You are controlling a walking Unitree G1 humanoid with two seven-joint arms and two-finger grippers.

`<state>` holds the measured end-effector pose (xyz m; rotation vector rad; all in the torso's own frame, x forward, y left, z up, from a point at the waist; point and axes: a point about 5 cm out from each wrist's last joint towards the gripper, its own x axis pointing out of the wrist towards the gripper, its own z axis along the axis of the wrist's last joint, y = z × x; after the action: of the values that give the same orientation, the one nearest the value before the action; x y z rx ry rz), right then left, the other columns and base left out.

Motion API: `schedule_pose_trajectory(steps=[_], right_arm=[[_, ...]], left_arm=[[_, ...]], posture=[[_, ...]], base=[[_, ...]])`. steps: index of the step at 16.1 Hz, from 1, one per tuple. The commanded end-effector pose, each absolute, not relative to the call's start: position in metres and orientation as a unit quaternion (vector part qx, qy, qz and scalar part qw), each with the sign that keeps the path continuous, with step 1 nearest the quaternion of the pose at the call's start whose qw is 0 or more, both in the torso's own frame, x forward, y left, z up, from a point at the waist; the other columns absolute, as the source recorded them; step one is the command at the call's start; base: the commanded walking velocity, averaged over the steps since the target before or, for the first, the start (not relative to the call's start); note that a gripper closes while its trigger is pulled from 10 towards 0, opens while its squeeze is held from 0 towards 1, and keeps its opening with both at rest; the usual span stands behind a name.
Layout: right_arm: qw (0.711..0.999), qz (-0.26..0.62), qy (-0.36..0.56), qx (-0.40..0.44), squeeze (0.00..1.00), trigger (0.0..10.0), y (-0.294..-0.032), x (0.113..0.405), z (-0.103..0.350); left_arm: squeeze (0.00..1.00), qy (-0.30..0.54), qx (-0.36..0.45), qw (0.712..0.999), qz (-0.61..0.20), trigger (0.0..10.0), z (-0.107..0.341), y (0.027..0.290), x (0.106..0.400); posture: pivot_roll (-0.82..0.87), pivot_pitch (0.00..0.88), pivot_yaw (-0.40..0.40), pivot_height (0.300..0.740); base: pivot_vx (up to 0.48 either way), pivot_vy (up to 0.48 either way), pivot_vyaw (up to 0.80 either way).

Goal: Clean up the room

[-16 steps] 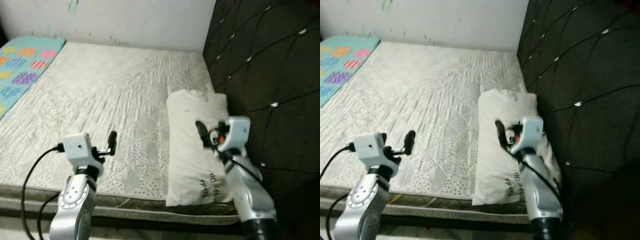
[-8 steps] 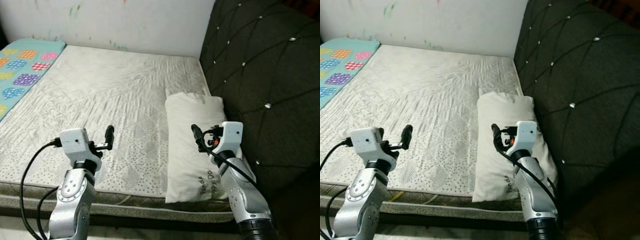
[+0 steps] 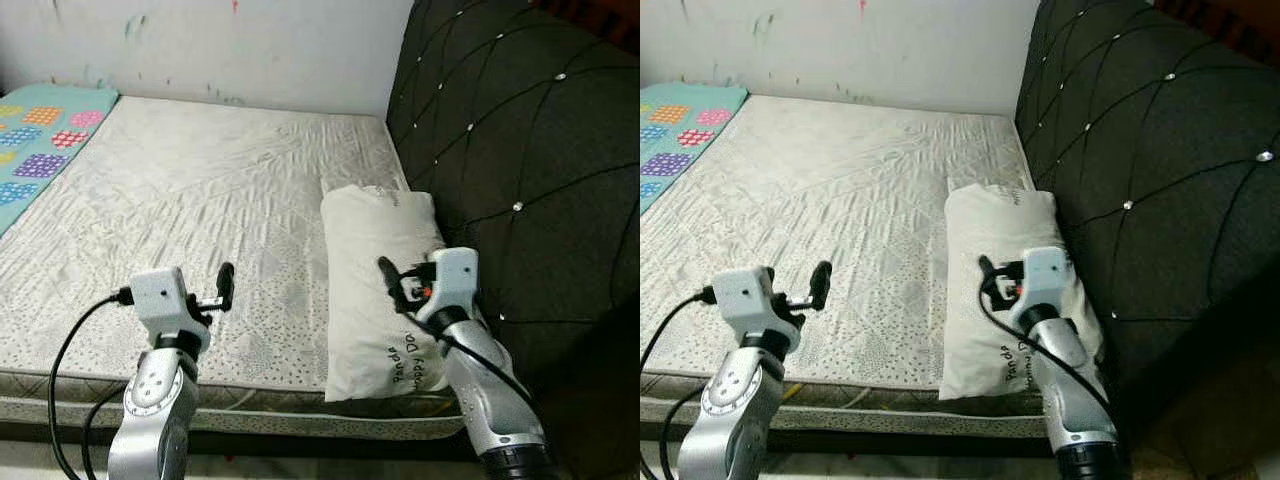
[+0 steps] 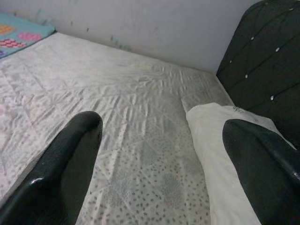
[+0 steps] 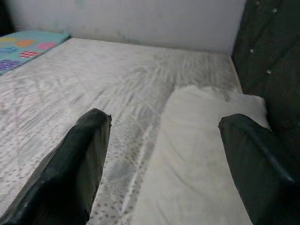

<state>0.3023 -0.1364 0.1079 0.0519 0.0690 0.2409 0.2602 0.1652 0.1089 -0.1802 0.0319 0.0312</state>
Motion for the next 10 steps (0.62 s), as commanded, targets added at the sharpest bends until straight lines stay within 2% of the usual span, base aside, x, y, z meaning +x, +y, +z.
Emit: schedule_pose_trajectory(steps=[1,4,6,9,10], right_arm=[[0.992,0.123,0.029,0.024,0.0,10.0,-0.135,0.304,0.113],[0.99,0.135,0.028,0.012,0.0,10.0,-0.135,0.301,0.114],[0.991,0.129,0.026,0.04,0.0,10.0,-0.137,0.298,0.115],[0.987,0.156,0.023,0.017,0.0,10.0,-0.131,0.298,0.115],[0.987,0.157,0.022,0.016,0.0,10.0,-0.131,0.298,0.116]], left_arm=[[0.0,0.012,-0.09,0.996,0.008,10.0,0.112,0.162,0.26],[0.0,0.008,-0.113,0.993,0.014,10.0,0.117,0.165,0.256],[0.0,0.008,-0.109,0.994,0.018,10.0,0.116,0.168,0.25],[0.0,0.01,-0.107,0.994,0.007,10.0,0.116,0.167,0.251],[0.0,0.007,-0.104,0.994,0.001,10.0,0.118,0.166,0.253]], posture=[[-0.01,0.0,-0.065,0.74],[-0.01,0.0,-0.061,0.74],[0.0,0.0,-0.062,0.74],[0.0,0.0,-0.066,0.74],[0.0,0.0,-0.068,0.74]], base=[[0.0,0.0,0.0],[0.0,0.0,0.0],[0.0,0.0,0.0],[0.0,0.0,0.0],[0.0,0.0,0.8]])
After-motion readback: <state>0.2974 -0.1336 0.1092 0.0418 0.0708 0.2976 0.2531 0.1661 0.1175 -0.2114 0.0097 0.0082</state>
